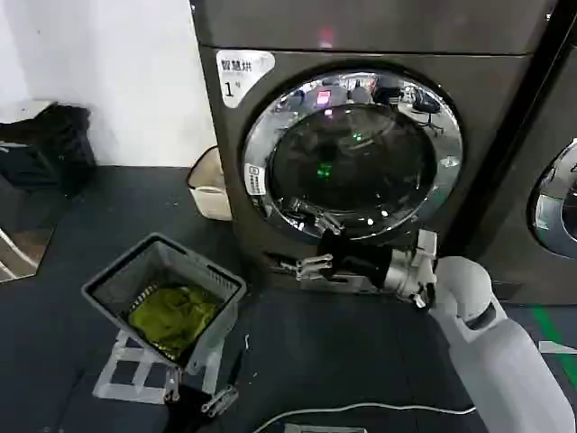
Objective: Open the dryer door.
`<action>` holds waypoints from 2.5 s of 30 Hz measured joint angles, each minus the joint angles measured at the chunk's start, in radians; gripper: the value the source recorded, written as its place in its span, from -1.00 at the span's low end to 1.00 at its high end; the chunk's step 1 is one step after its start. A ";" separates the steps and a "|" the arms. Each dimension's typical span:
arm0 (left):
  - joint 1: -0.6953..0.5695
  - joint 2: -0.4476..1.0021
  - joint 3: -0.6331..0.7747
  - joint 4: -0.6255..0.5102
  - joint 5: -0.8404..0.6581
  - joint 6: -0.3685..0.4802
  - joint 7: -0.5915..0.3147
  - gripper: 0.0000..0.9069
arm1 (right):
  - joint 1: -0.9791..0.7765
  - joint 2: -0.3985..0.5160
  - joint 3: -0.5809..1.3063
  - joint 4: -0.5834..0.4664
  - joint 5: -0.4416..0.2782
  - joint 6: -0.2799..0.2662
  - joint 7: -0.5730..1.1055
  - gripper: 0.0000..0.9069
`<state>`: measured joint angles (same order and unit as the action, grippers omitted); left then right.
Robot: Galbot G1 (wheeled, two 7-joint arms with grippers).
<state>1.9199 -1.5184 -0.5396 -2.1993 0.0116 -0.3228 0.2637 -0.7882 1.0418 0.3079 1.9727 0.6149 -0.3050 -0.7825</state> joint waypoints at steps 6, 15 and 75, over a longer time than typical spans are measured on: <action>-0.006 0.002 0.006 -0.008 0.020 0.028 -0.013 1.00 | 0.021 0.012 0.008 -0.061 -0.040 0.034 -0.007 1.00; -0.009 0.006 0.006 -0.014 0.014 0.016 -0.020 1.00 | 0.100 0.045 -0.041 -0.217 -0.095 0.064 0.038 1.00; -0.034 0.001 -0.045 -0.053 -0.116 0.174 0.041 1.00 | 0.425 0.174 -0.304 -0.668 -0.084 0.140 -0.141 1.00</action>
<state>1.8862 -1.5174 -0.5849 -2.2519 -0.1043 -0.1484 0.3047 -0.3635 1.2158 0.0036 1.3051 0.5305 -0.1647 -0.9236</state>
